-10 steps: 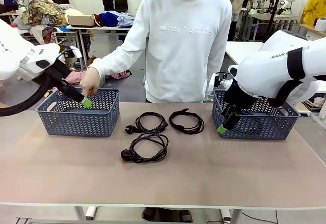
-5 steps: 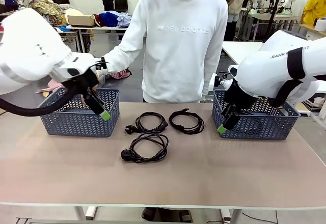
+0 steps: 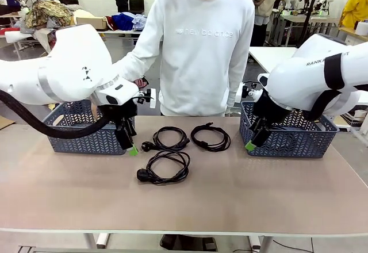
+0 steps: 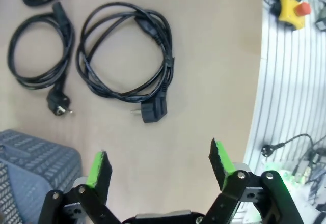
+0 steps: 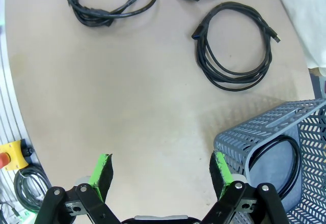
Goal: Organize the cables according to human instructions.
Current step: Pick up a bundle of cables and place it in the basket indicated by the human.
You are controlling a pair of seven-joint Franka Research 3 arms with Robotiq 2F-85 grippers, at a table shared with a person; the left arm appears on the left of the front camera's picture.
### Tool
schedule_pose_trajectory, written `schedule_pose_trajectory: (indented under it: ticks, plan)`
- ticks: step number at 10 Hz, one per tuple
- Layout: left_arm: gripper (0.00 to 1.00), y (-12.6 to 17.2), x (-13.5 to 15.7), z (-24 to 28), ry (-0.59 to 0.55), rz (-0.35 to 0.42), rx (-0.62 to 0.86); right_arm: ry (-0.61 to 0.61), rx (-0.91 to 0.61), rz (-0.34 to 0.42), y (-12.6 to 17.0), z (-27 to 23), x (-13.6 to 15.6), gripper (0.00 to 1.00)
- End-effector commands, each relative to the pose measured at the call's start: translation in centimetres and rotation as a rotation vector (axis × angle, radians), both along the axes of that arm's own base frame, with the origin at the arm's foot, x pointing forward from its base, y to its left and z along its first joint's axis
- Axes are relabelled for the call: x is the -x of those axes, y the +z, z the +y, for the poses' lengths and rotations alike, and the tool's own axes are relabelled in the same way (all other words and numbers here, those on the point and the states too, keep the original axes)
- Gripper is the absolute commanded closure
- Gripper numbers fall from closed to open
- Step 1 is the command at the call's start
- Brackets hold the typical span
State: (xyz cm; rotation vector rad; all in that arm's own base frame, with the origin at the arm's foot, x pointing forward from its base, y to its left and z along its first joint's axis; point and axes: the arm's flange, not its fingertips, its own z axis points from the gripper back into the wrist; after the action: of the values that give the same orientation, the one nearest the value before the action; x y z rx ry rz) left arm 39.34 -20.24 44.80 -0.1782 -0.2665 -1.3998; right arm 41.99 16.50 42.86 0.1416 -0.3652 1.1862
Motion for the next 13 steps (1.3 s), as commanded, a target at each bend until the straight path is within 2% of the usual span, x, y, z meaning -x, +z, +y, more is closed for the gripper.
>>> schedule_pose_trajectory:
  ticks: [1,2,8,10,13]
  plan:
    - [0.00,0.7,-0.2,0.4,-0.050,0.010,-0.005,-0.002,-0.001,-0.003,0.1,0.1,0.0,0.00]
    - [0.00,0.0,0.0,0.0,0.000,0.000,0.000,-0.002,-0.001,-0.003,0.1,0.1,0.0,0.00]
    - [0.00,0.0,0.0,0.0,0.000,0.000,0.000,-0.002,-0.001,-0.003,0.1,0.1,0.0,0.00]
    - [0.00,-0.7,-0.3,-0.8,-0.025,0.006,-0.041,-0.002,-0.001,-0.003,0.1,0.1,0.0,0.00]
    - [0.00,-2.9,-0.1,-3.5,-0.121,0.022,-0.091,-0.002,-0.001,-0.003,0.1,0.1,0.0,0.00]
